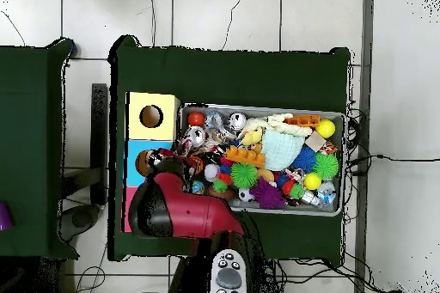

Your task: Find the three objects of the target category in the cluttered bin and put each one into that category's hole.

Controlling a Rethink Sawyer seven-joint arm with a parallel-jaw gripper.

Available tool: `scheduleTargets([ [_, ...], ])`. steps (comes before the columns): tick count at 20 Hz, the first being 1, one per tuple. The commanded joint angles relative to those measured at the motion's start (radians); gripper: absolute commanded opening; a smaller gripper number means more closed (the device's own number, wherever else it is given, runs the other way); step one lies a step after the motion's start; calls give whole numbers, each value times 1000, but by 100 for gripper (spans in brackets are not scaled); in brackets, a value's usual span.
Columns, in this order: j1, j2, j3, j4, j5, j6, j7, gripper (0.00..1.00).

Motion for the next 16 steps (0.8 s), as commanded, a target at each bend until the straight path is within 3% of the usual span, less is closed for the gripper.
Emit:
scheduleTargets([
  [1, 65, 10, -4, -116, 135, 169, 174, 0],
  [10, 147, 1, -90, -198, 209, 307, 169, 0],
  [16, 148, -3, -94, -213, 210, 327, 159, 0],
])
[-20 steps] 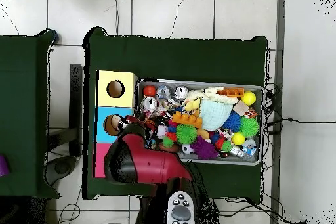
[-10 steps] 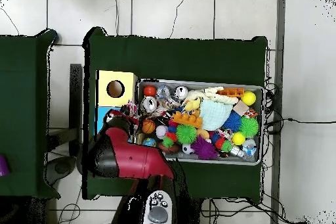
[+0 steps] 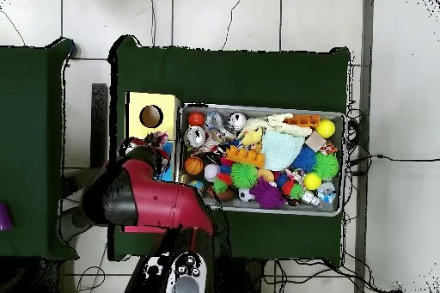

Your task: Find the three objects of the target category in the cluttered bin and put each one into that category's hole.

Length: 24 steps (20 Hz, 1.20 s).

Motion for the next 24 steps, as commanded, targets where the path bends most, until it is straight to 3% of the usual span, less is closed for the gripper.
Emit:
scheduleTargets([
  [1, -17, 3, -7, -89, 49, 124, 156, 0],
  [12, -21, 61, -60, -308, 36, 317, 141, 0],
  [24, -26, 136, -27, -299, 22, 152, 165, 0],
])
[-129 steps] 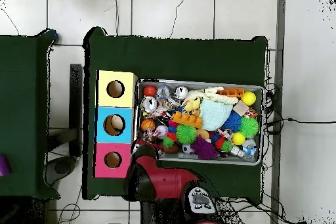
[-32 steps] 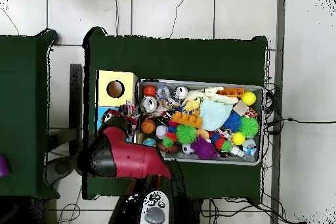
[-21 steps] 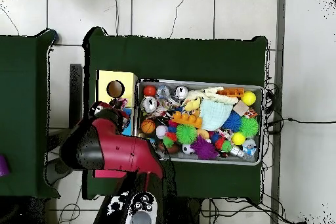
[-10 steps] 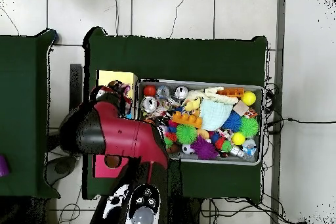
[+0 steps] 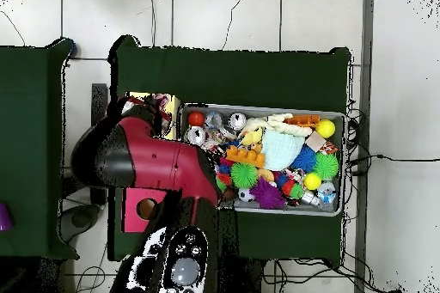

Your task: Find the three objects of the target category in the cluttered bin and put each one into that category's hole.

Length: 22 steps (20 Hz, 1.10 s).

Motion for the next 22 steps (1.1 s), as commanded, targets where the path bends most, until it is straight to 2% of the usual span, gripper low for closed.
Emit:
scheduleTargets([
  [1, -29, 92, 39, -31, 17, -33, 164, 0],
  [9, -88, 131, 111, 1, -29, -149, 129, 0],
  [17, -113, 175, 163, 43, -53, -292, 153, 0],
  [22, -57, 205, 140, 55, 5, -340, 203, 0],
])
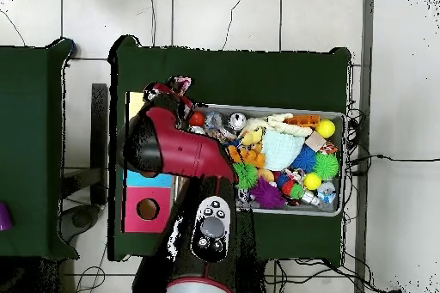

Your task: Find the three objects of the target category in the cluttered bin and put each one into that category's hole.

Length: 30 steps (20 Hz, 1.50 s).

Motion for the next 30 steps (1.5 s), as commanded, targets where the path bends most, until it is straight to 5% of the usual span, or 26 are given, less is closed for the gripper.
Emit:
scheduleTargets([
  [1, 31, 78, 92, 74, 16, -57, 208, 0],
  [14, 203, 5, -25, 222, 132, -61, 267, 0],
  [22, 152, -18, 14, 267, 89, -112, 250, 0],
  [30, 126, 44, 24, 228, 73, -173, 216, 0],
])
